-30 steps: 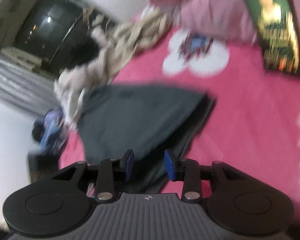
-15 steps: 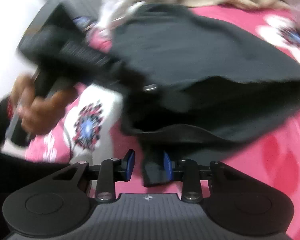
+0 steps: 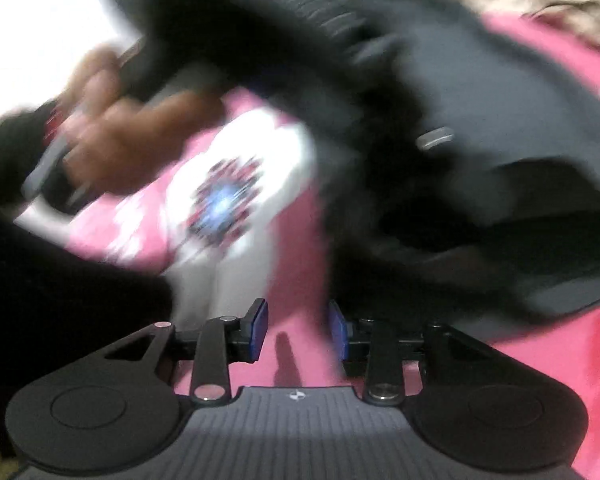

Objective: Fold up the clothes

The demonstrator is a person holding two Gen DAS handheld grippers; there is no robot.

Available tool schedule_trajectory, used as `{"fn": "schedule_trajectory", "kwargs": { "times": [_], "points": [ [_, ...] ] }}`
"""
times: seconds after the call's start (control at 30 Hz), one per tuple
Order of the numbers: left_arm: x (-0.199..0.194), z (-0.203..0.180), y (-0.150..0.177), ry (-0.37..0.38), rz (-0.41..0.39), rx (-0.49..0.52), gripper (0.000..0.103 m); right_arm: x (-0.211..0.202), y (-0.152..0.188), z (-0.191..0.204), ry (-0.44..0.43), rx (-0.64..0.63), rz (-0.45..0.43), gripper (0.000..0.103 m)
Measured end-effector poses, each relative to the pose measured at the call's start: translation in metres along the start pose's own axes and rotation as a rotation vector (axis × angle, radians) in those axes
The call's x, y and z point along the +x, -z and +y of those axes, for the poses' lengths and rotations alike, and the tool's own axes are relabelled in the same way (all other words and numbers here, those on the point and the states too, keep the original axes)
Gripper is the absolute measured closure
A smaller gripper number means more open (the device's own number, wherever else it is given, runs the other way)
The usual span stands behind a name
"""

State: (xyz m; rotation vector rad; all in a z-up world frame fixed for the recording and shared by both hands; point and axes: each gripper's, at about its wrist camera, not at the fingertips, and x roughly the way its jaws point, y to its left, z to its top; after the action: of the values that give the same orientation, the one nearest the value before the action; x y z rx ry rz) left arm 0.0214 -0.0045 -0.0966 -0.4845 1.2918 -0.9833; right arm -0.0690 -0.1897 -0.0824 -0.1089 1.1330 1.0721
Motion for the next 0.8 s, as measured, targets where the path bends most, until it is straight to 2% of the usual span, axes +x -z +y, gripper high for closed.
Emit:
{"fn": "schedule_trajectory", "kwargs": {
  "times": [0.1, 0.13, 0.17, 0.2, 0.23, 0.33, 0.4, 0.47, 0.57, 0.6, 0.63, 0.7, 0.8],
  "points": [
    [0.009, -0.003, 0.009, -0.057, 0.025, 0.062, 0.097, -0.028, 0.01, 0.01, -0.06, 0.004, -0.023, 0.065],
    [0.014, -0.005, 0.014, -0.092, 0.05, 0.098, 0.093, -0.04, 0.014, 0.008, -0.082, 0.041, -0.038, 0.062],
    [0.021, -0.007, 0.019, -0.124, 0.085, 0.133, 0.081, -0.053, 0.017, 0.003, -0.1, 0.082, -0.059, 0.06],
    [0.026, -0.01, 0.025, -0.144, 0.114, 0.163, 0.075, -0.067, 0.02, -0.003, -0.112, 0.125, -0.085, 0.054],
    [0.031, -0.012, 0.031, -0.162, 0.138, 0.194, 0.074, -0.081, 0.023, -0.01, -0.116, 0.171, -0.123, 0.045],
    [0.034, -0.027, 0.047, -0.174, 0.131, 0.297, 0.066, -0.118, 0.026, -0.033, -0.102, 0.286, -0.242, 0.044],
    [0.032, -0.036, 0.055, -0.168, 0.113, 0.349, 0.065, -0.135, 0.027, -0.053, -0.049, 0.37, -0.322, 0.044],
    [0.028, -0.041, 0.059, -0.14, 0.106, 0.359, 0.065, -0.15, 0.026, -0.072, 0.009, 0.45, -0.39, 0.044],
    [0.014, -0.046, 0.065, -0.093, 0.075, 0.37, 0.065, -0.143, 0.012, -0.1, 0.157, 0.515, -0.383, 0.049],
    [0.008, -0.047, 0.065, -0.093, 0.052, 0.375, 0.065, -0.139, 0.006, -0.107, 0.208, 0.51, -0.365, 0.056],
    [0.004, -0.047, 0.065, -0.112, 0.026, 0.374, 0.065, -0.135, -0.001, -0.113, 0.258, 0.505, -0.346, 0.063],
    [-0.003, -0.046, 0.064, -0.151, -0.025, 0.373, 0.065, -0.125, -0.016, -0.121, 0.334, 0.474, -0.317, 0.071],
    [0.003, -0.035, 0.067, -0.243, -0.023, 0.378, 0.065, -0.105, -0.036, -0.125, 0.422, 0.383, -0.311, 0.074]
  ]
}}
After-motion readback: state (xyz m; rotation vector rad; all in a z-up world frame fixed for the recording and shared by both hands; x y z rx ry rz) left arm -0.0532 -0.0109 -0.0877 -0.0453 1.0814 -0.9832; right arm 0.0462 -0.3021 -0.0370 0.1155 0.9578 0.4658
